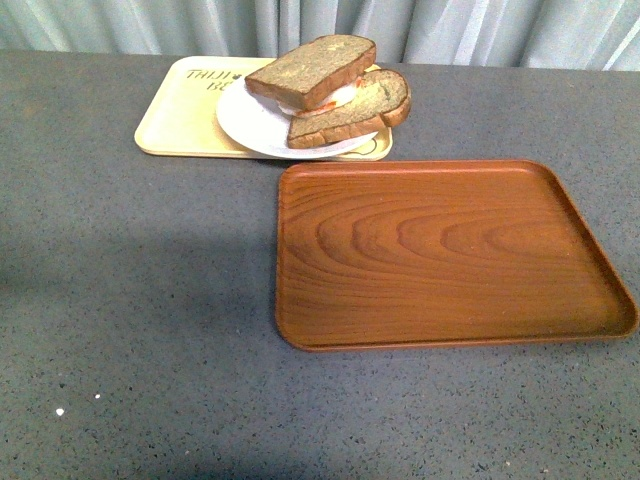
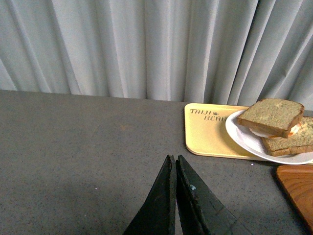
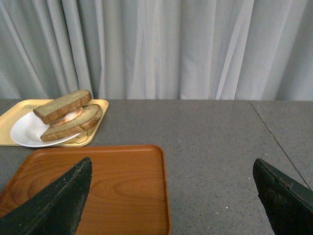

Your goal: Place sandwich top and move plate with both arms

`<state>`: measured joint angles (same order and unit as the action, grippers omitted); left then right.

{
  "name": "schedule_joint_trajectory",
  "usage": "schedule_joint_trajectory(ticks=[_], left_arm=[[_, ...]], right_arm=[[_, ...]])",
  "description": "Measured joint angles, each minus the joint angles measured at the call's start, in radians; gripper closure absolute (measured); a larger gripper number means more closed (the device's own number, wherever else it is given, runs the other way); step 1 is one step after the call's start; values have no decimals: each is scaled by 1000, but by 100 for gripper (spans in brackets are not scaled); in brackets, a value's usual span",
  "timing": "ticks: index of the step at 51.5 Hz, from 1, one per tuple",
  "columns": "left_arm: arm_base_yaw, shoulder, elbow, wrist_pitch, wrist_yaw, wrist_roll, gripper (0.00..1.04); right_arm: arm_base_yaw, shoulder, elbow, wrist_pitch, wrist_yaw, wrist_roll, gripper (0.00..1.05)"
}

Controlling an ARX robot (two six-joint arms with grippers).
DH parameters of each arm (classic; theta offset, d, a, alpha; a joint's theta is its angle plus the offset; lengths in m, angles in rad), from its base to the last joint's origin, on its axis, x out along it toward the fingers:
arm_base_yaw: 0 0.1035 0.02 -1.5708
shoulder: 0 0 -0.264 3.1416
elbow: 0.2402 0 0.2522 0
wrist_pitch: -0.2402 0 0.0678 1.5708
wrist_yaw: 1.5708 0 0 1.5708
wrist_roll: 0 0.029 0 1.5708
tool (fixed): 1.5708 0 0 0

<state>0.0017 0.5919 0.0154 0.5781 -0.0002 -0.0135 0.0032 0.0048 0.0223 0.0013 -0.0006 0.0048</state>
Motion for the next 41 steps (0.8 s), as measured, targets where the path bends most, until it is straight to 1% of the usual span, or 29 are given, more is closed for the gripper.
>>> schedule_joint_trajectory(ticks=[13, 41], left_arm=[[0, -147, 0, -136, 0, 2, 103], [0, -359, -1, -344, 0, 2, 103]], right_arm=[[0, 0, 0, 0, 0, 0, 9], [0, 0, 0, 0, 0, 0, 9]])
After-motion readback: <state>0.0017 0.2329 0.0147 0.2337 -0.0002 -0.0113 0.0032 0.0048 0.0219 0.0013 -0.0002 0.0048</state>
